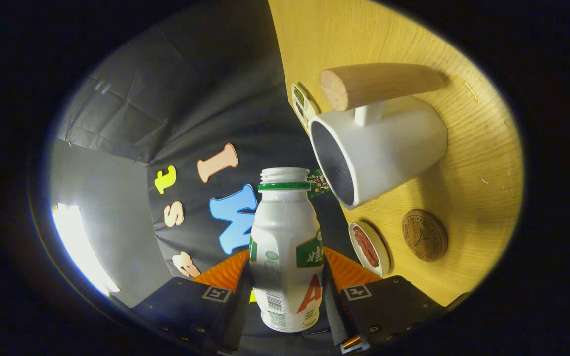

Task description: Take the bottle from table, then pour the juice into the cup, finally place the bottle on the coaster

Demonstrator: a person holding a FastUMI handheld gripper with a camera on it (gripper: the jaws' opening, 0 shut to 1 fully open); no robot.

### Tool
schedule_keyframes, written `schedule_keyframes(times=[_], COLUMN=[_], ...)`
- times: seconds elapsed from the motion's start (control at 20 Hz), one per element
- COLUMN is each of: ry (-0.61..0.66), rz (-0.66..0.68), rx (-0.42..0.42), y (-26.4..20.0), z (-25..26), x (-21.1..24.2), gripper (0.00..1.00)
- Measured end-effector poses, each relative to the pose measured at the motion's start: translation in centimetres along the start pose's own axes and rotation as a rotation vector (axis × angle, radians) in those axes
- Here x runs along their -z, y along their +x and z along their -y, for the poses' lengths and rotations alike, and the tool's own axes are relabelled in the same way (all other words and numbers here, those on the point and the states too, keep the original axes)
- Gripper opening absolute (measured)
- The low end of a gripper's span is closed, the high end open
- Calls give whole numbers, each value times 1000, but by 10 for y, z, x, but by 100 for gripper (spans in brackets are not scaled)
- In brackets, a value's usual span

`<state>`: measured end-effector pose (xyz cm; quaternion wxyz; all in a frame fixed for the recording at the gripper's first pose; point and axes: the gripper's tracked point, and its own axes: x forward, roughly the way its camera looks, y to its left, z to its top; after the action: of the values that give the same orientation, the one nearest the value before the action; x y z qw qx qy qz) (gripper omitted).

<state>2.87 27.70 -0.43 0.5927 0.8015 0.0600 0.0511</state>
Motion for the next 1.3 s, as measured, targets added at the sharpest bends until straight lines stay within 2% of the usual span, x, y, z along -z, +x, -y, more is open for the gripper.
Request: schedule_keyframes(times=[0.25,0.45,0.7,1.0,1.3], ry=[-96,-346,-544,-997,-1364], rz=[-12,-10,-31,-35,-5], rx=[9,59,73,126,169], y=[0,-2,-8,-10,-17], z=[7,19,24,32,27], x=[-2,-2,7,14,14], gripper=[67,67,67,67,67])
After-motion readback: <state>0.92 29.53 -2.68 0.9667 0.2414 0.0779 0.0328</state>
